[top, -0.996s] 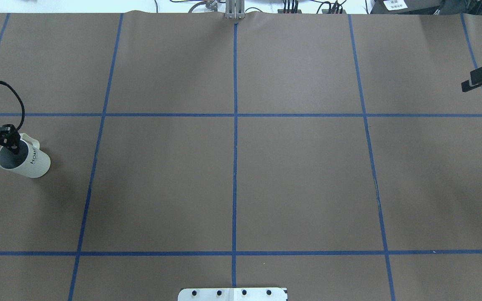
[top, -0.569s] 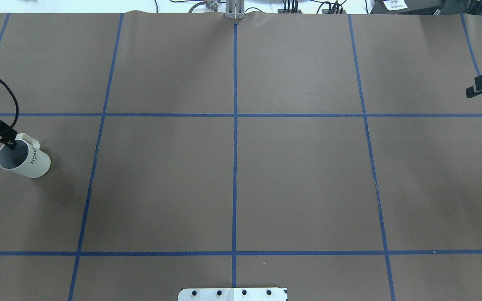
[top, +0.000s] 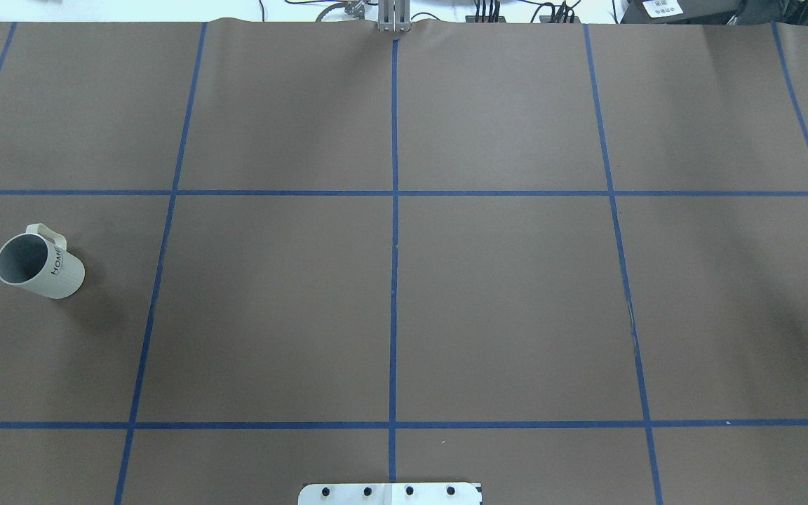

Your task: Left arm hands cup to right arm to dump lemon

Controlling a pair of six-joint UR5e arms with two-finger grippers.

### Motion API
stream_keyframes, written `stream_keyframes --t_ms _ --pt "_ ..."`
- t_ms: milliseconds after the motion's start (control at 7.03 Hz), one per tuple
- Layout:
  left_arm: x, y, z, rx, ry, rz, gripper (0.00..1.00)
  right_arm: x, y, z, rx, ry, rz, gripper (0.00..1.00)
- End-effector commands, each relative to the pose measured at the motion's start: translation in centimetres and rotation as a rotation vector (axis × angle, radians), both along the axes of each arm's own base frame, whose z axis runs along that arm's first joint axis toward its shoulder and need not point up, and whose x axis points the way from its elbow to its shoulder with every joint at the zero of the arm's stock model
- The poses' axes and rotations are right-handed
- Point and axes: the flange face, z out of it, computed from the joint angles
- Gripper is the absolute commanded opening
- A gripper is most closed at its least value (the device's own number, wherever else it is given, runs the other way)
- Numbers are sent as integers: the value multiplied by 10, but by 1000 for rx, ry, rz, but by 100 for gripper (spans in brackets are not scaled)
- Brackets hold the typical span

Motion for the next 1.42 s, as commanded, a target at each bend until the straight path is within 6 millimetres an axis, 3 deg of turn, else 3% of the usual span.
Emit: stream_keyframes --t_ms 0,142,427,569,854,1139,1281 --pt "-81 -6 16 75 3 -2 100 56 23 43 -13 26 -40 100" --pt "-94 -1 30 34 -1 -38 100 60 49 66 -44 5 -48 100" --pt "-104 4 36 -28 -2 -139 100 69 59 80 -72 -8 -27 100" --pt "-105 12 56 -3 2 -139 100 69 68 88 -86 -8 -30 100" --pt "-106 16 95 -5 6 -145 100 69 70 98 -115 -5 -23 100" --pt "-108 23 105 -26 3 -145 100 69 69 115 -144 -4 -26 100" --pt "-110 45 124 -51 7 -143 100 69 69 116 -146 -4 -26 100"
